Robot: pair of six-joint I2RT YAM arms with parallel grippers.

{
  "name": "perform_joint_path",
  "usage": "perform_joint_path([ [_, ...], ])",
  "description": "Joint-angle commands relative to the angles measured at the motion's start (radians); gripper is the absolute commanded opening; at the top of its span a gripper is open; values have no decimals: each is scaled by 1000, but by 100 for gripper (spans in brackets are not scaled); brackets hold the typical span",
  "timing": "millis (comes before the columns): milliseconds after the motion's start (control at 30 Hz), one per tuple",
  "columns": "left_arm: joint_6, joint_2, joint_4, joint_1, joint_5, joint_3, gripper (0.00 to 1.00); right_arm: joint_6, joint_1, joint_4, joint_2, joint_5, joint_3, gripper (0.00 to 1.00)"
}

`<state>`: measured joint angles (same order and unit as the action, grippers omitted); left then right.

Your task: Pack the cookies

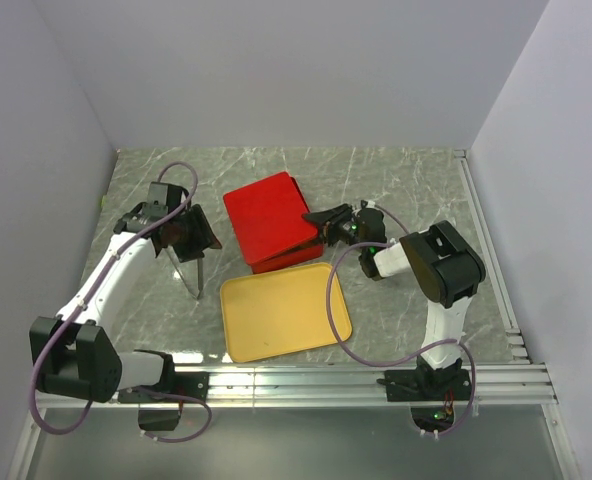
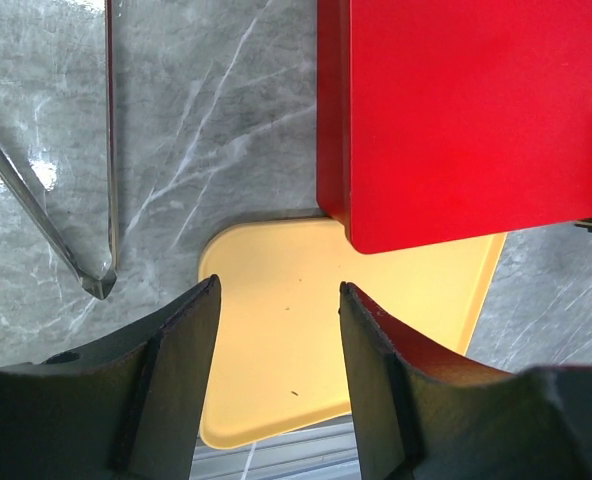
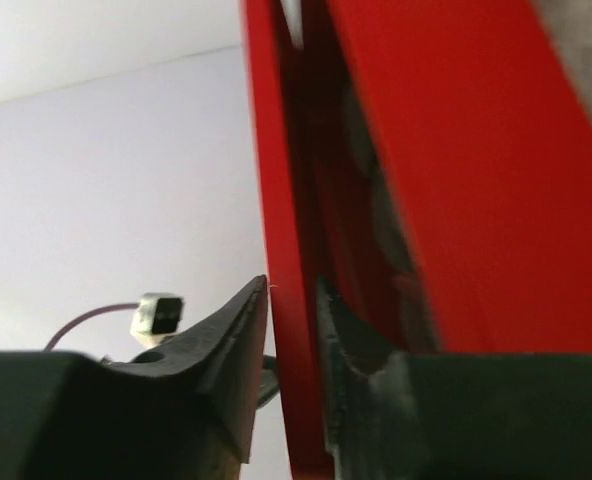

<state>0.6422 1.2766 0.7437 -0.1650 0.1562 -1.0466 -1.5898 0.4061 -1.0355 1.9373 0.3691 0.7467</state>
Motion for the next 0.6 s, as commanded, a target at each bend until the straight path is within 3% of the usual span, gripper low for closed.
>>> perform_joint_path([
  [0,-9,1,-38,4,14,-6,57,50,-7,69,-24,16,25,35],
  [567,19,247,-165,5,16,-16,55,106,-58,255,-57,40,34,48],
])
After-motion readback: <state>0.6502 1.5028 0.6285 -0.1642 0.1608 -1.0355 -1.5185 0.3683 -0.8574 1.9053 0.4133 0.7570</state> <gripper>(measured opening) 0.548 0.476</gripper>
